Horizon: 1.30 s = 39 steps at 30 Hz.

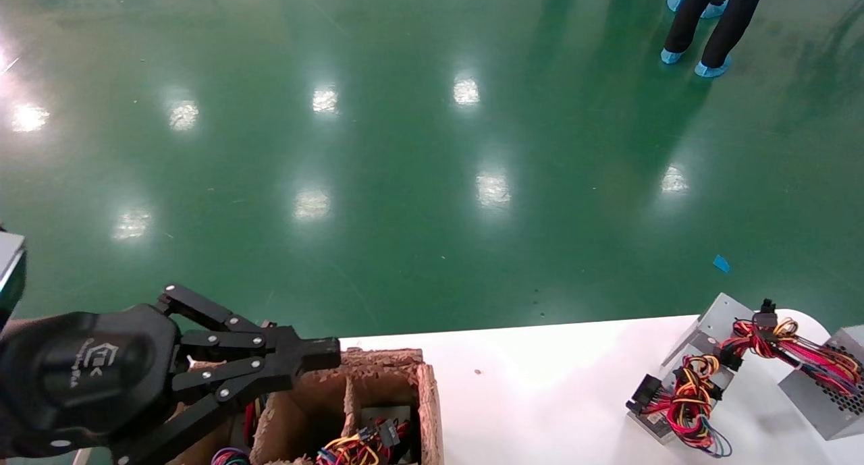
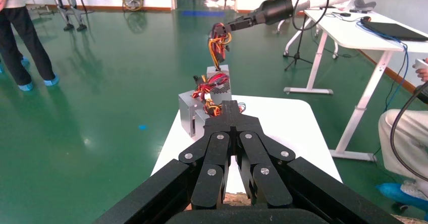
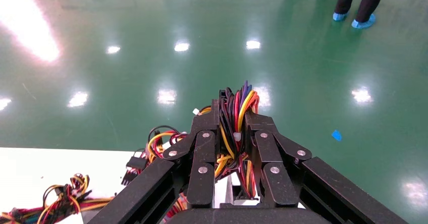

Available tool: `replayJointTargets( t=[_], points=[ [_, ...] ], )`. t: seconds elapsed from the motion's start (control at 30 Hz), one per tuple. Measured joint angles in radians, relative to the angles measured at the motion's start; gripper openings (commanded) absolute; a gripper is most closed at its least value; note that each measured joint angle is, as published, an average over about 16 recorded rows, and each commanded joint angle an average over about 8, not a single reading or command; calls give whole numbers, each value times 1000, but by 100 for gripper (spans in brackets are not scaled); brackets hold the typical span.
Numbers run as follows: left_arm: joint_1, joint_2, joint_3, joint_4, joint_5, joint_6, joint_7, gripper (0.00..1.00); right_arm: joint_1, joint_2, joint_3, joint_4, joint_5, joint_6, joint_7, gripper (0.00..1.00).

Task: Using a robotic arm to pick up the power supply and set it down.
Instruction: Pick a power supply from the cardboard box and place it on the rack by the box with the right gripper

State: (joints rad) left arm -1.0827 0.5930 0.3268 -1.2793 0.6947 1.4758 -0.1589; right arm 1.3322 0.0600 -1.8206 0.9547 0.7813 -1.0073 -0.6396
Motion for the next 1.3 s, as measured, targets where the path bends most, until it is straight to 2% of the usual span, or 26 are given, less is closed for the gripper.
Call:
replayJointTargets(
  t=[0.5,0.93,1.3],
  points=[
    [0,0,0,0,0,0,0,0,-36,-83,-46,-47,85,-36,-23,0],
    [0,0,1,0,-1,0,0,0,-53,-134,-62,-91,75,-69,-2,0],
    [0,0,1,0,-1,0,1,0,-80,-140,-83,-72,70,-98,7,0]
  ],
)
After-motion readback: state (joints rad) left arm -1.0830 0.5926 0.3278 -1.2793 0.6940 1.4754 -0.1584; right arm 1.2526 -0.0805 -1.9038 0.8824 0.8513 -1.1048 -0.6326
